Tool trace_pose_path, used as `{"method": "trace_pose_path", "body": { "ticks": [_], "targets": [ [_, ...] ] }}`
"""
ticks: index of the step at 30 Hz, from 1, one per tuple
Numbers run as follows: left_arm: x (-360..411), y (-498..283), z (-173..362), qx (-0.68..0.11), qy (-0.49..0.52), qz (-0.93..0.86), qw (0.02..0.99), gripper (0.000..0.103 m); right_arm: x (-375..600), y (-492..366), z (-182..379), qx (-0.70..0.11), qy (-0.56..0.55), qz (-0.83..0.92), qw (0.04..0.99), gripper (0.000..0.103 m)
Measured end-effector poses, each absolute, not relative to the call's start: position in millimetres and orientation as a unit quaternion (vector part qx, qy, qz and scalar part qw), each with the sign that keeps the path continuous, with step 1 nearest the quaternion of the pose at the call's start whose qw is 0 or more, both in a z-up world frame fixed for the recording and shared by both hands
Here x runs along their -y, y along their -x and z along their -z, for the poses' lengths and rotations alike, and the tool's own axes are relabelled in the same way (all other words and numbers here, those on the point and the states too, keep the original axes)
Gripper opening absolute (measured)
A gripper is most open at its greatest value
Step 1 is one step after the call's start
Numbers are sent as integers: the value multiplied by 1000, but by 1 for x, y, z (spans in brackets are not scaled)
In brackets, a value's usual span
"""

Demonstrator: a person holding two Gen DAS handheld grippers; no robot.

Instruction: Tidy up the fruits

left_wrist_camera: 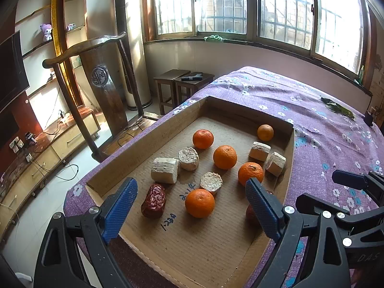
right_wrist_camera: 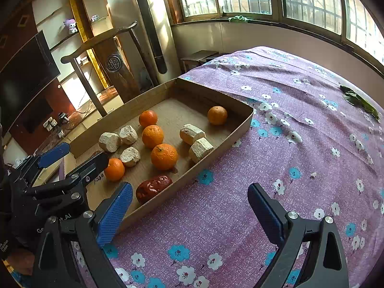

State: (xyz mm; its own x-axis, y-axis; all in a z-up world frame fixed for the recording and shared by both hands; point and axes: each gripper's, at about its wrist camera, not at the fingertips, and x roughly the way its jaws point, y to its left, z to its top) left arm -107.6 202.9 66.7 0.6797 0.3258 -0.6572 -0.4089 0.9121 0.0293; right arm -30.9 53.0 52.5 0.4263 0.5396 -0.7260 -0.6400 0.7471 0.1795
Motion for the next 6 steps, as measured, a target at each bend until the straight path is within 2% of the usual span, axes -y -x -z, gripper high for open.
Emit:
{"method": "trace_pose_path", "body": {
  "ticks": [6],
  "targets": [
    [-198,106,-69,-346,55,-195,916,91,-48,28,-51,-413,59,-341,842,99]
  ]
}}
